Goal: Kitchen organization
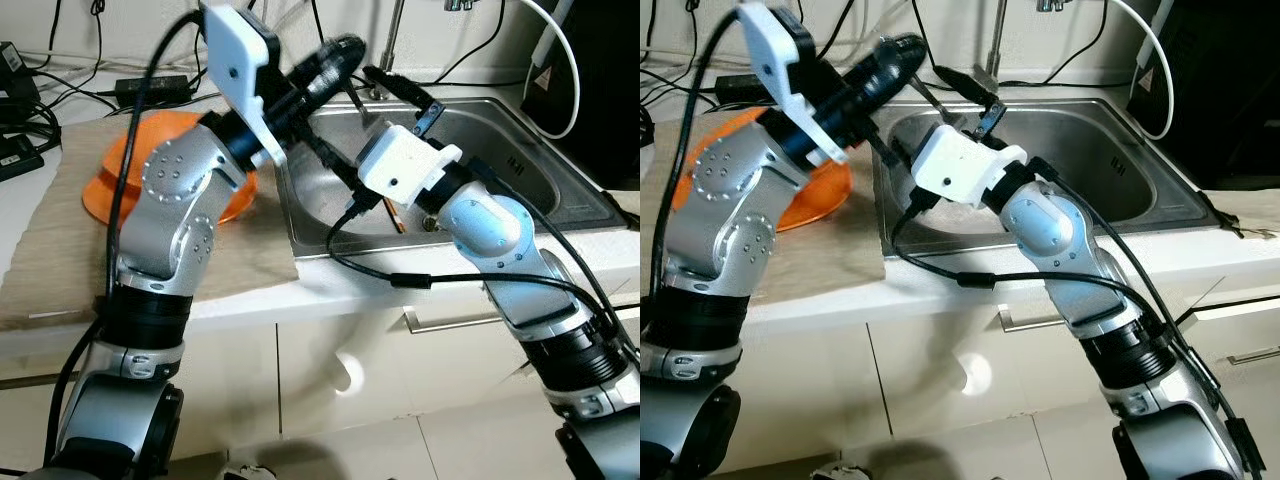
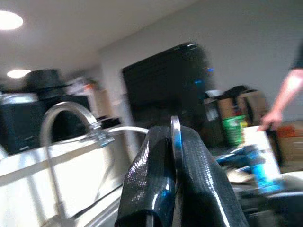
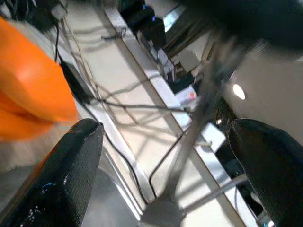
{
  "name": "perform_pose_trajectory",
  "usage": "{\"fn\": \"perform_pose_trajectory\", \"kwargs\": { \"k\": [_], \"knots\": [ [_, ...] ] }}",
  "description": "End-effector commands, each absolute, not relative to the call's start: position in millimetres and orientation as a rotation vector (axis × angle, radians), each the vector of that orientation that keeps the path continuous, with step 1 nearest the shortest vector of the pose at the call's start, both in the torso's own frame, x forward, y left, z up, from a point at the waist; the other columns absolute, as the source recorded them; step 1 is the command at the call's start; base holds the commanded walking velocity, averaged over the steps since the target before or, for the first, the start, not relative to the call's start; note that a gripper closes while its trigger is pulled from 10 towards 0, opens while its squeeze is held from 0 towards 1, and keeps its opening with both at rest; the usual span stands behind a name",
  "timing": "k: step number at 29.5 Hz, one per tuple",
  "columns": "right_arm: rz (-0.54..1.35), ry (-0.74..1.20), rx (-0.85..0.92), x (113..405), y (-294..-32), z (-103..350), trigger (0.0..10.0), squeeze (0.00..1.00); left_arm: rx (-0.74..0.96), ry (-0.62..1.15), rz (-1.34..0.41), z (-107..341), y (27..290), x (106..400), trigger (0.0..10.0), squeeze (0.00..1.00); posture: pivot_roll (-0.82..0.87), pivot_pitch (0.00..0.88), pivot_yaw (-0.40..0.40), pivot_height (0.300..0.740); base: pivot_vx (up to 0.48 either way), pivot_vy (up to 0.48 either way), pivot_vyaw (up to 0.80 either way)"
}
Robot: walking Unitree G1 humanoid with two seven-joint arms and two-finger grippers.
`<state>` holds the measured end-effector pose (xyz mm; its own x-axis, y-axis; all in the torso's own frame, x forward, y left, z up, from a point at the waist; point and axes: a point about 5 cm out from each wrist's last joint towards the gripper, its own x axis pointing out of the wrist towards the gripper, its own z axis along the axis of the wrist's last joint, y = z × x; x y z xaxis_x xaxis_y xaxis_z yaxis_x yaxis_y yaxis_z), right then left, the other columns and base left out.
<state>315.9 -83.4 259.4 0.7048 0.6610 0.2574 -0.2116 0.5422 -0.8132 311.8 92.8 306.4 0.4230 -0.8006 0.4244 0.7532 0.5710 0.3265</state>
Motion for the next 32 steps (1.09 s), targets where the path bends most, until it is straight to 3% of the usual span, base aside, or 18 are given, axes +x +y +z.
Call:
{"fn": "perform_pose_trajectory", "kwargs": {
  "k": [1, 8, 9, 10, 11, 32],
  "knots": [
    [0.536, -0.611, -0.864, 318.6, -82.2, 262.0, 10.0, 0.0, 0.103, -0.592, -1.039, 309.4, 87.6, 303.6, 0.0, 0.0, 0.03, 0.003, -0.05, 0.74, 0.0, 0.0, 0.0],
    [0.533, -0.604, -0.852, 320.9, -83.0, 260.8, 10.0, 0.0, 0.111, -0.597, -1.024, 310.7, 89.9, 305.6, 0.0, 0.0, 0.03, 0.006, -0.048, 0.74, 0.0, 0.0, 0.0],
    [0.539, -0.601, -0.849, 320.8, -83.1, 260.2, 5.0, 0.0, 0.11, -0.597, -1.024, 310.9, 90.3, 305.6, 0.0, 0.0, 0.03, 0.006, -0.048, 0.74, 0.0, 0.0, 0.0],
    [0.545, -0.599, -0.844, 320.8, -83.1, 259.4, 5.0, 0.0, 0.106, -0.596, -1.025, 311.1, 90.7, 305.4, 0.0, 0.0, 0.03, 0.003, -0.046, 0.74, 0.0, 0.0, 0.0],
    [0.556, -0.604, -0.832, 319.9, -82.7, 259.3, 0.0, 0.0, 0.106, -0.593, -1.026, 311.0, 91.2, 305.2, 0.0, 0.0, 0.03, 0.004, -0.045, 0.74, 0.0, 0.0, 0.0],
    [0.58, -0.634, -0.822, 317.5, -80.7, 259.3, 0.0, 0.0, 0.156, -0.584, -0.995, 306.1, 92.7, 310.6, 0.0, 0.0, 0.02, 0.005, -0.04, 0.74, 0.0, 0.0, 0.0]
  ]
}}
